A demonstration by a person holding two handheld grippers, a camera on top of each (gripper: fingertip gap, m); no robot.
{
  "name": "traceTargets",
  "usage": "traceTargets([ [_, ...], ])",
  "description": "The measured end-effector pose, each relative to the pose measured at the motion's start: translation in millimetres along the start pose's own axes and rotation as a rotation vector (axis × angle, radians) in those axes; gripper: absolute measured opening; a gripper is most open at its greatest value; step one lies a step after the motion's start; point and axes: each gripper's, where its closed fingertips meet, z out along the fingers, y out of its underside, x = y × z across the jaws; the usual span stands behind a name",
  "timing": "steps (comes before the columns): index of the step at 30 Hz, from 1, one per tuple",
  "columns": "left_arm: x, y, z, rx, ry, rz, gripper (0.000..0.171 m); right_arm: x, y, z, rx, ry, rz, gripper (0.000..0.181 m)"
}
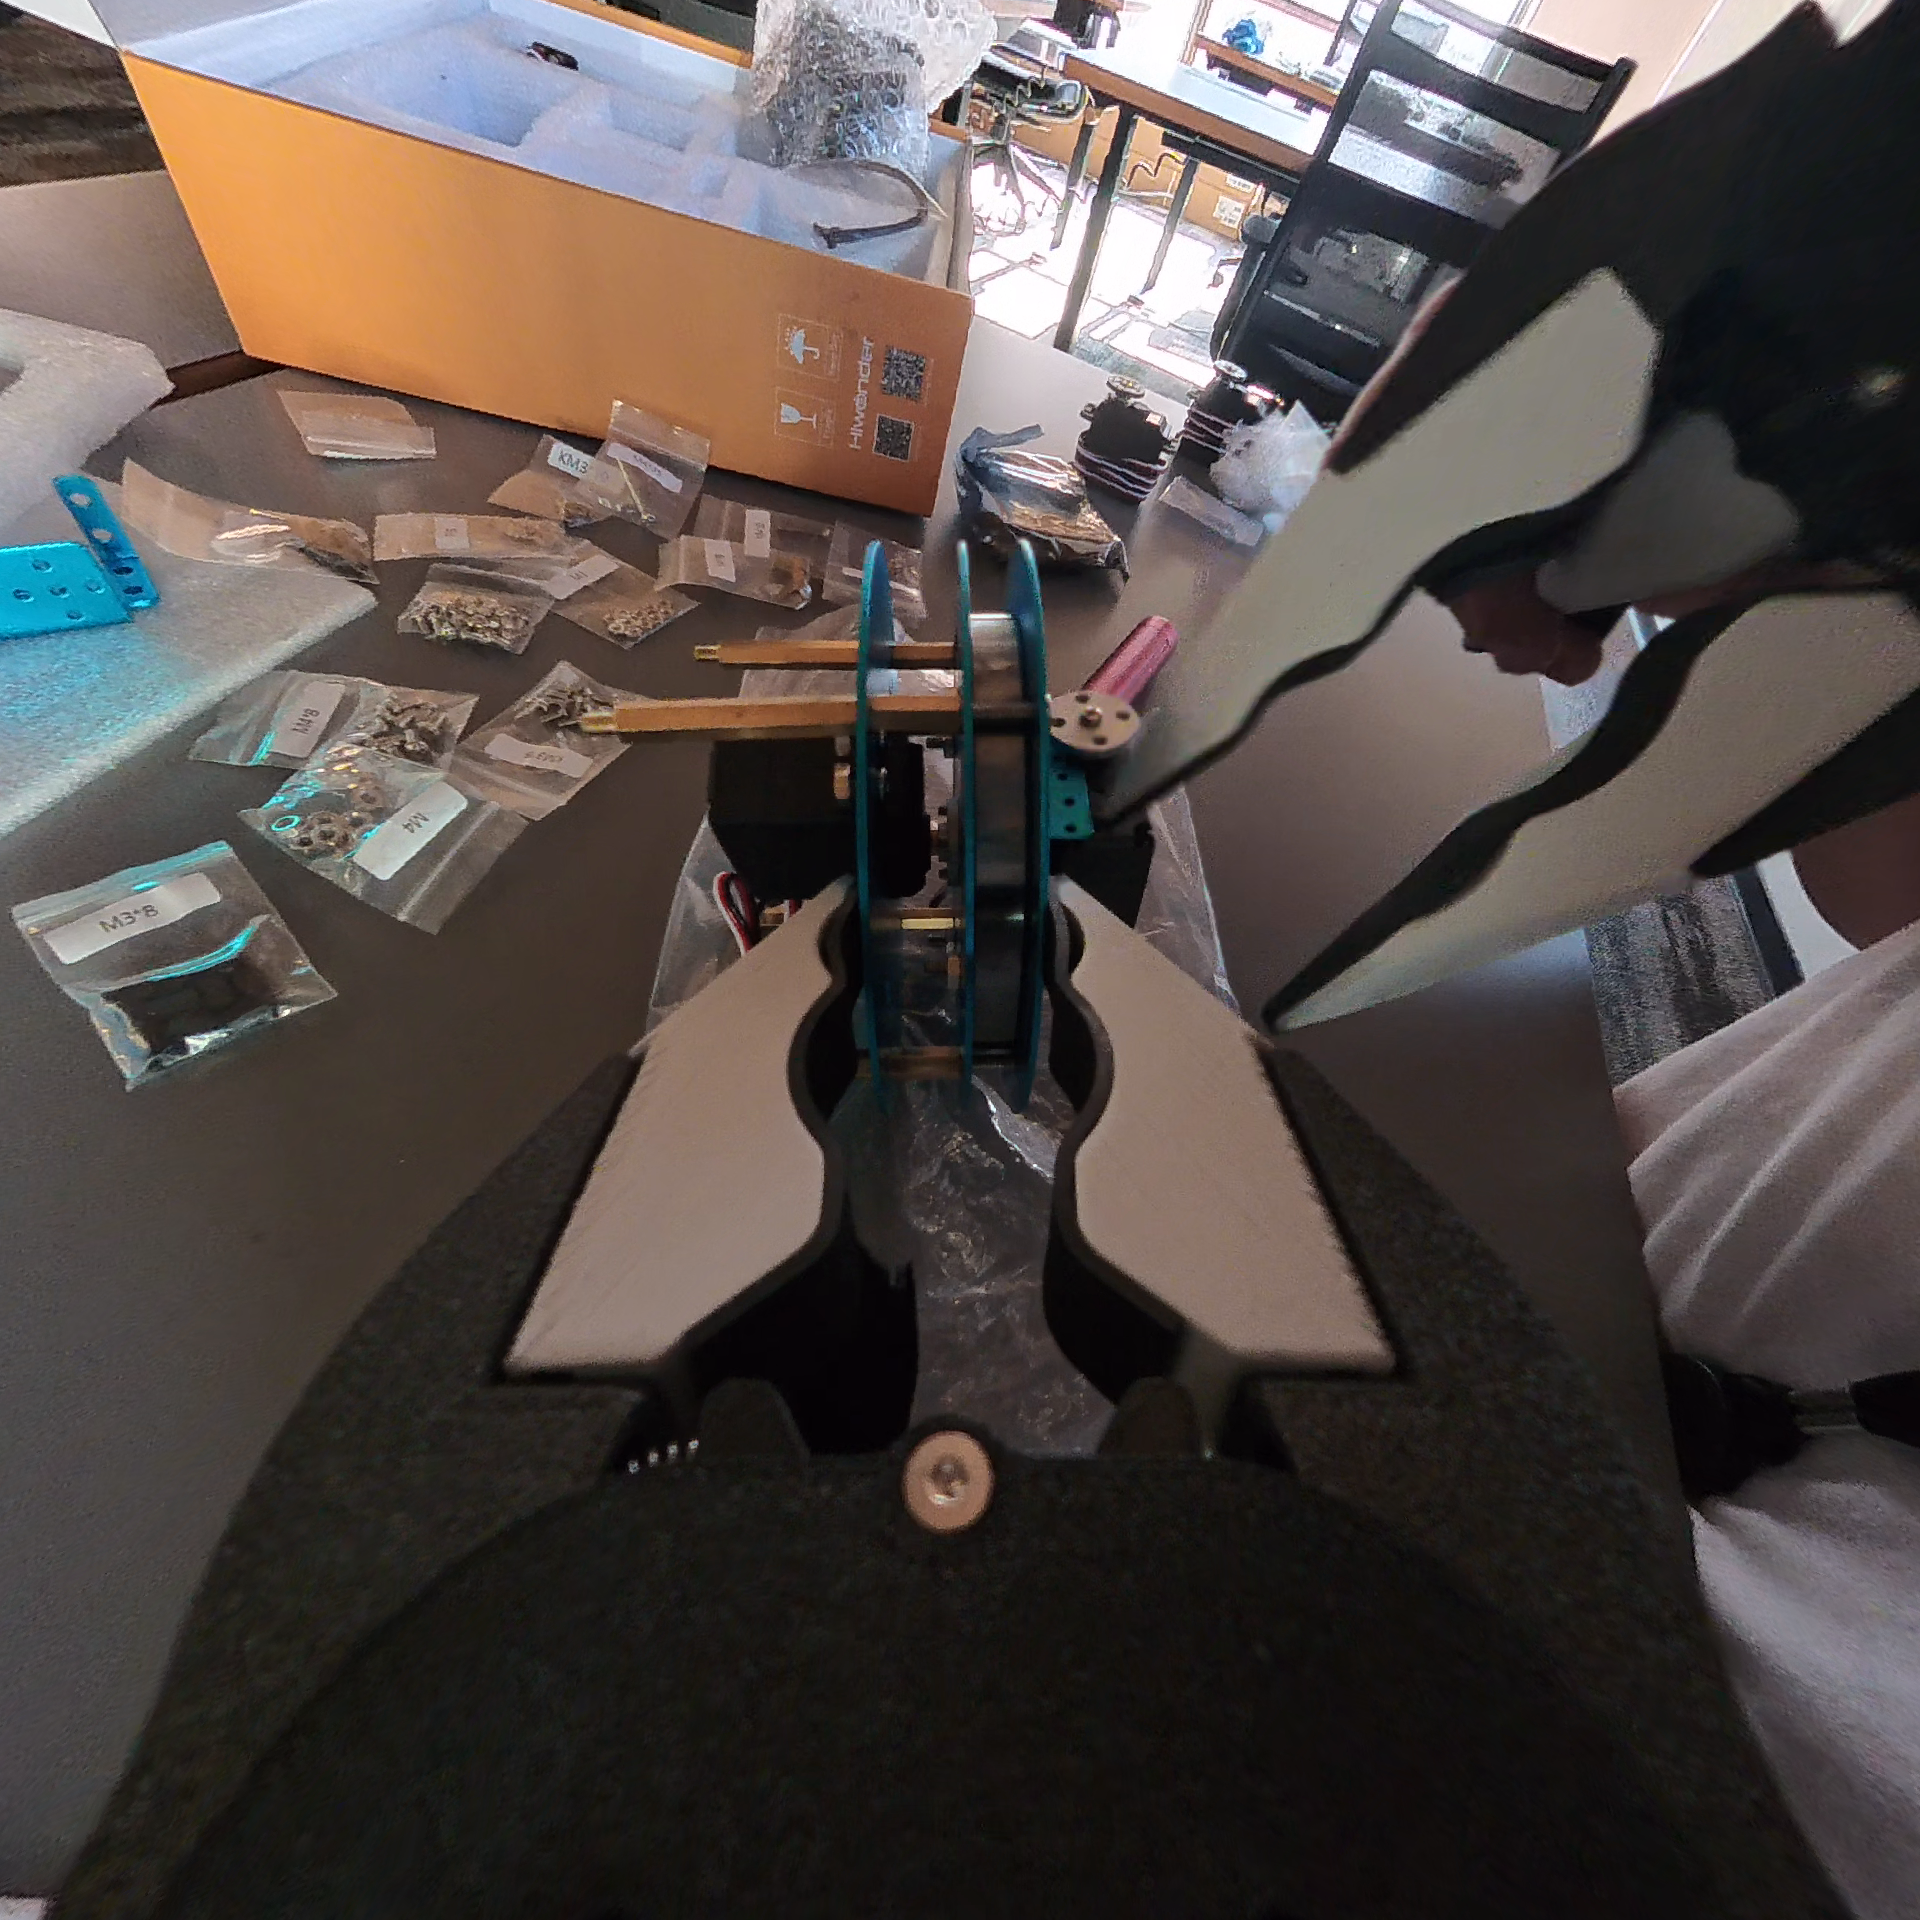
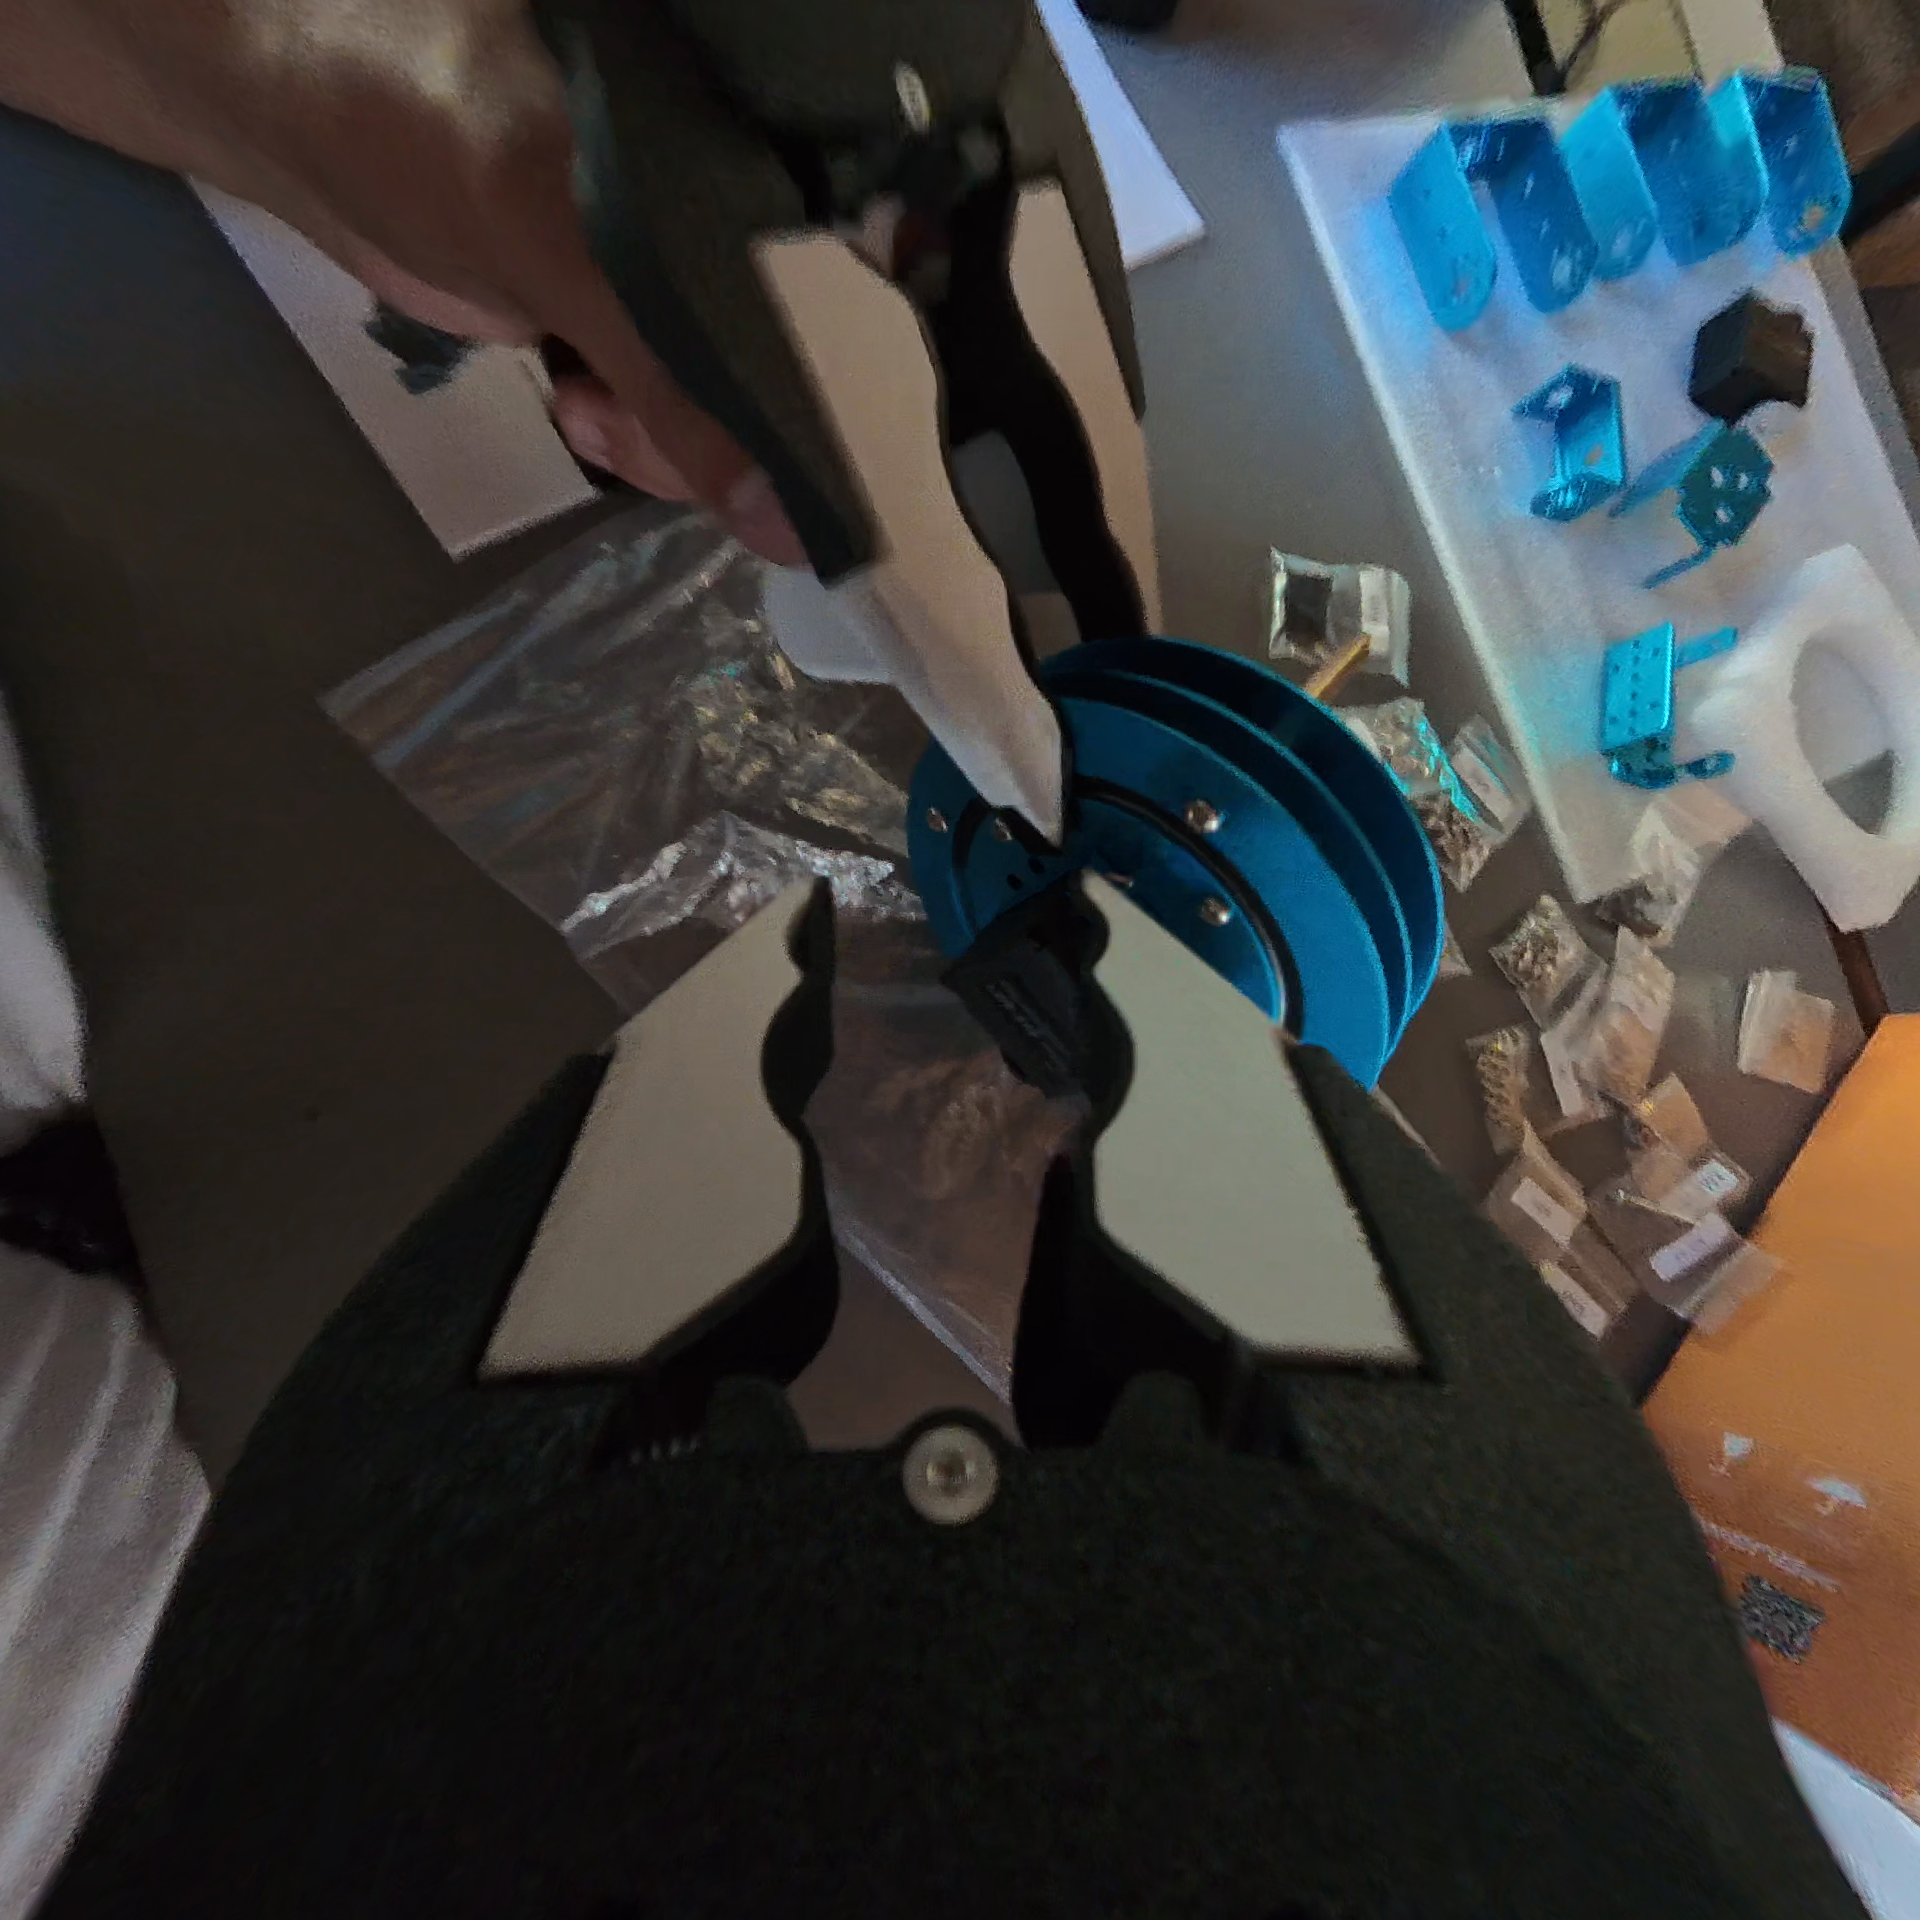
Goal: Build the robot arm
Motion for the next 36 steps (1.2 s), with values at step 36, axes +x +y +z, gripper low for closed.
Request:
traceTargets([
  [36,0,0,-1,0.003,0.005,0.003,0.032,-24,62,39,0.022,0.023,0.443,0.022],
])
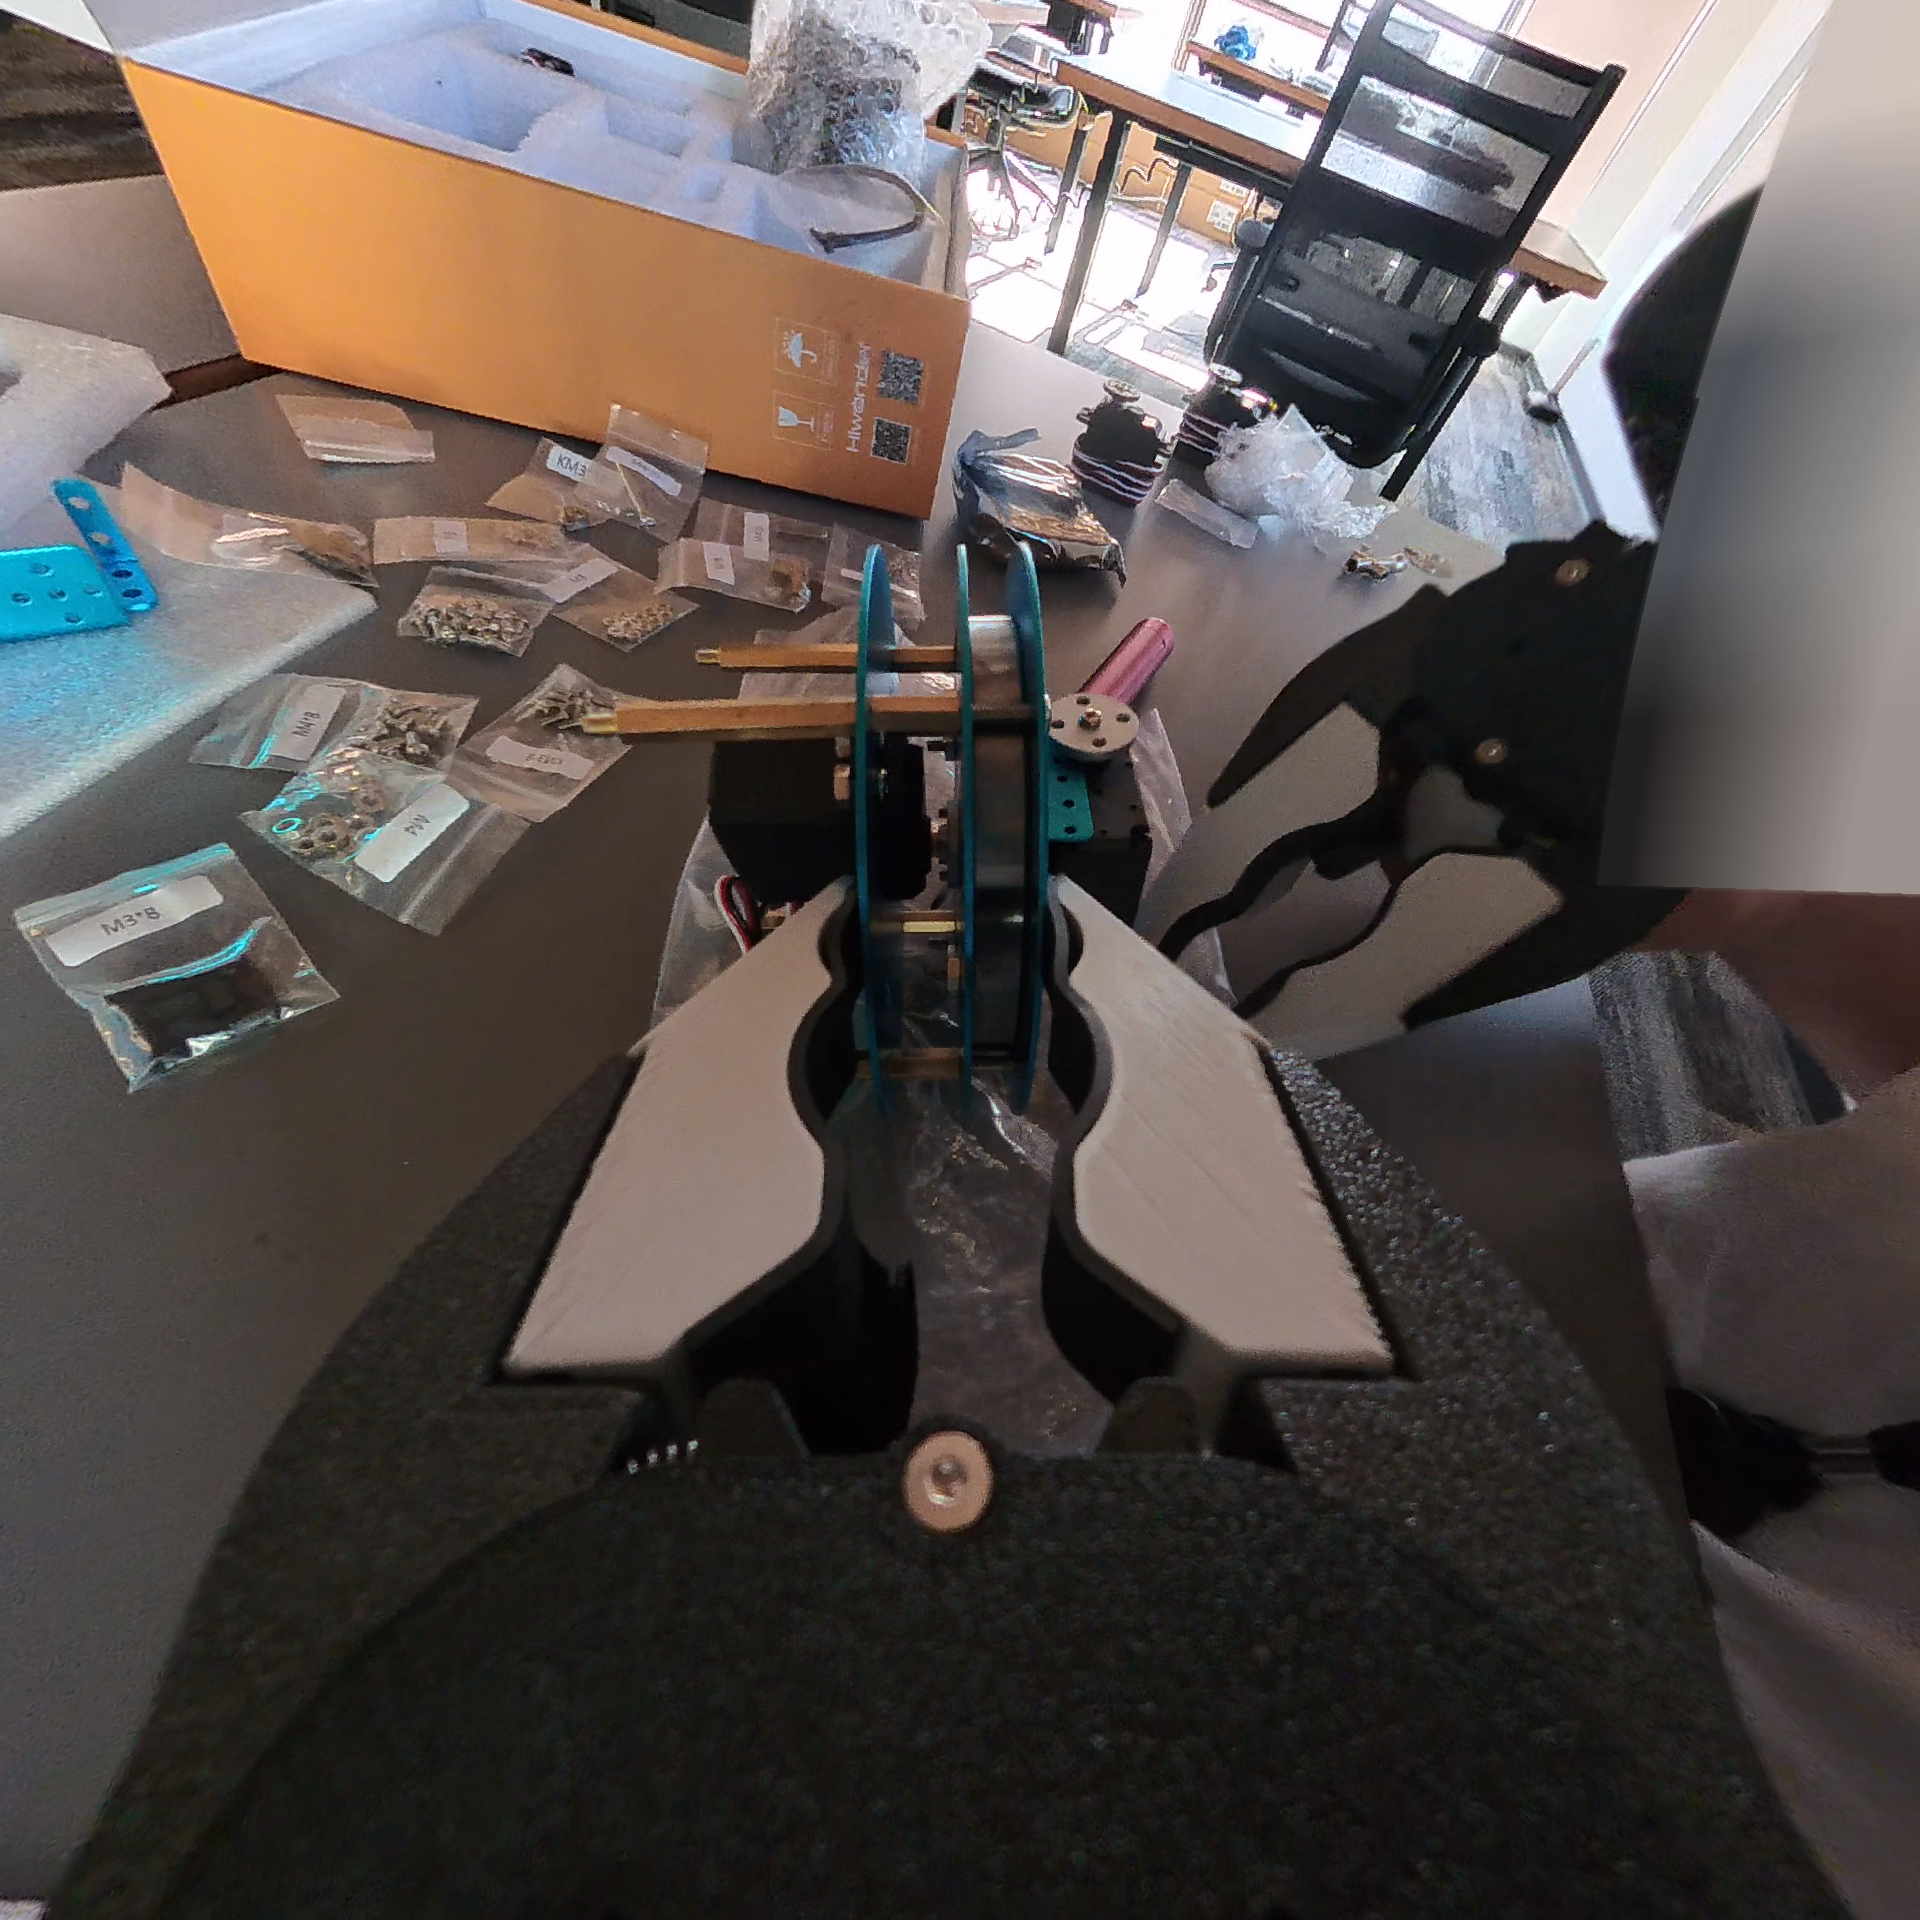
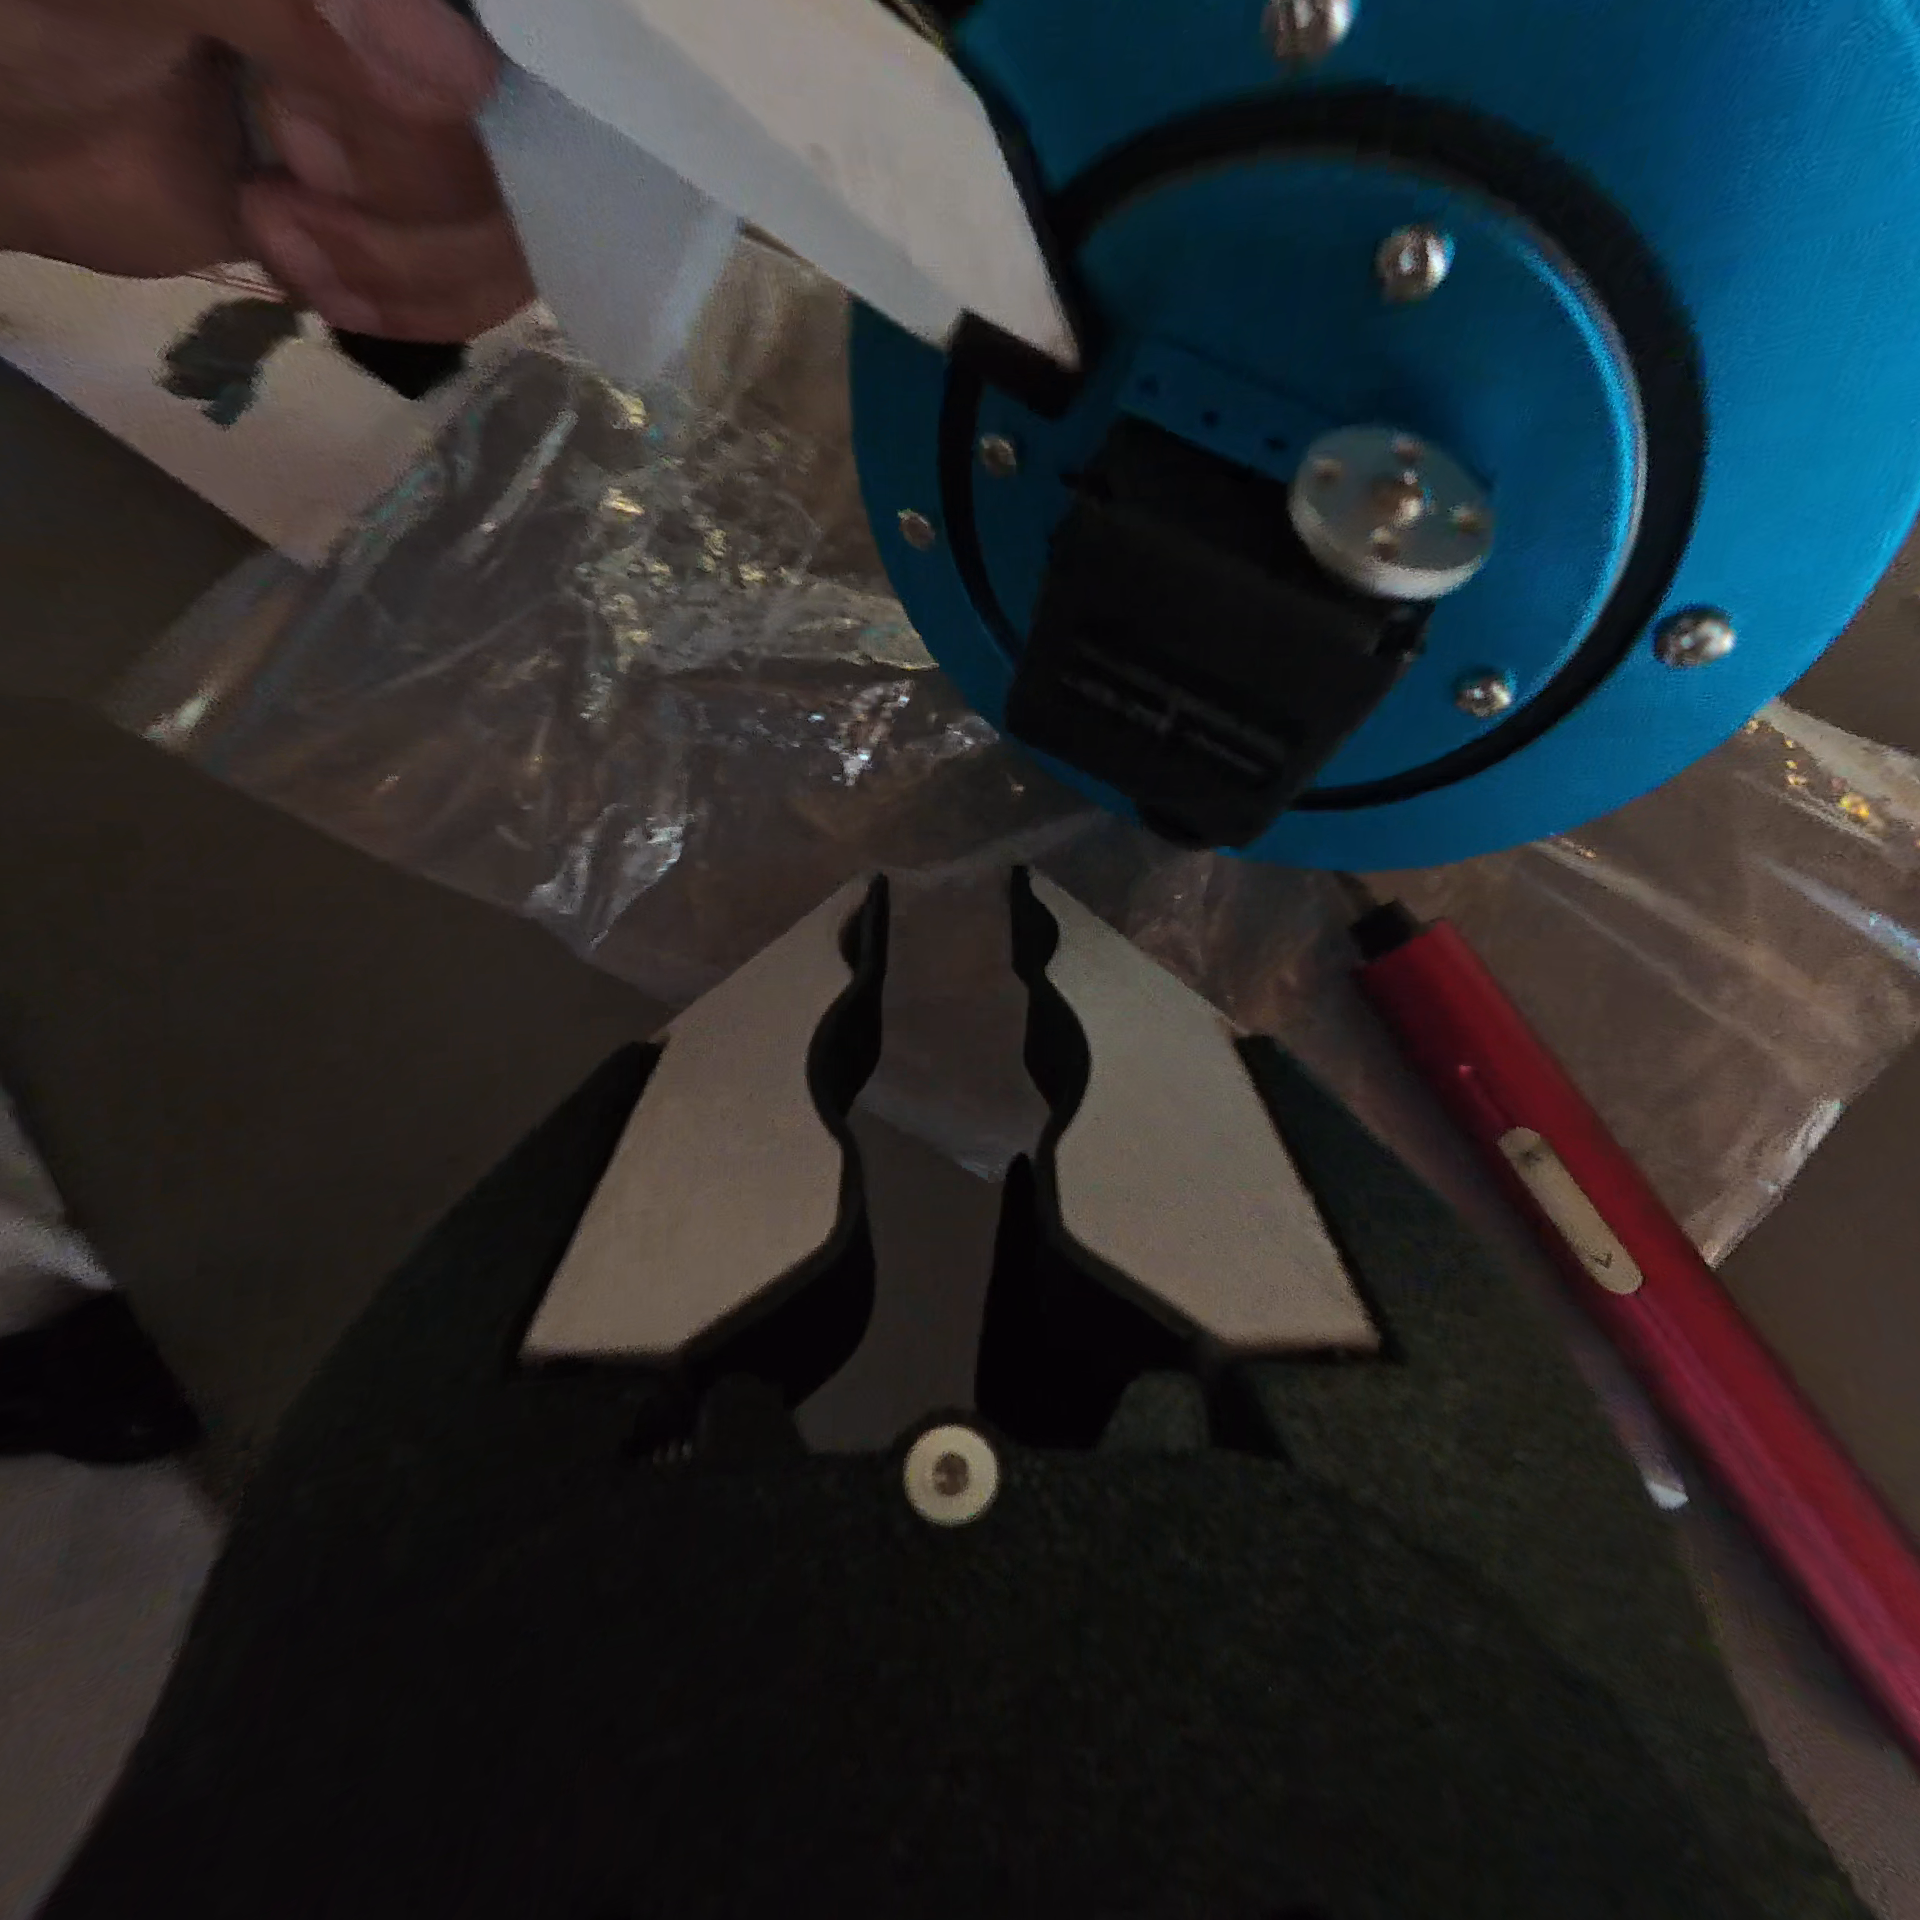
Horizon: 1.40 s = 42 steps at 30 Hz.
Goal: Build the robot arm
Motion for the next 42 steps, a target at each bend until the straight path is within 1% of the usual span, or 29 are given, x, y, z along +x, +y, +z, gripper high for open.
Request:
traceTargets([
  [3,-3,0,-1,0.004,0.01,-0.028,0.032,8,-3,6,0.022,0.076,0.046,0.021],
  [7,-4,0,-1,0.005,0.01,-0.029,0.032,6,-12,11,0.068,0.075,0.088,0.018],
  [9,-4,0,-1,0.005,0.01,-0.03,0.032,9,-14,13,0.067,0.08,0.099,0.017],
  [12,-4,0,-1,0.005,0.011,-0.032,0.032,7,-15,18,0.053,0.045,0.12,0.014],
  [15,-4,0,-1,0.002,0.01,-0.031,0.032,8,-11,23,0.014,0.067,0.1,0.012],
  [16,-4,0,-2,0.002,0.009,-0.031,0.032,8,-11,24,0.011,0.071,0.088,0.01],
  [17,-4,0,-1,0.002,0.009,-0.031,0.032,5,-11,25,0.01,0.065,0.078,0.005],
  [21,-4,0,-1,0.001,0.008,-0.032,0.032,3,-11,25,0.013,0.057,0.067,0.0],
  [32,-3,1,-2,-0.003,0.007,-0.031,0.032,2,-8,19,0.024,0.037,0.064,0.0],
  [34,-3,1,-2,-0.003,0.007,-0.031,0.032,-1,-9,16,0.044,-0.011,0.109,0.0],
  [37,-3,1,-2,-0.004,0.006,-0.029,0.032,-7,-16,6,0.115,-0.127,0.239,0.0],
  [42,-2,1,-1,-0.006,0.003,-0.018,0.032,-14,-34,-20,0.277,-0.39,0.517,0.0],
])
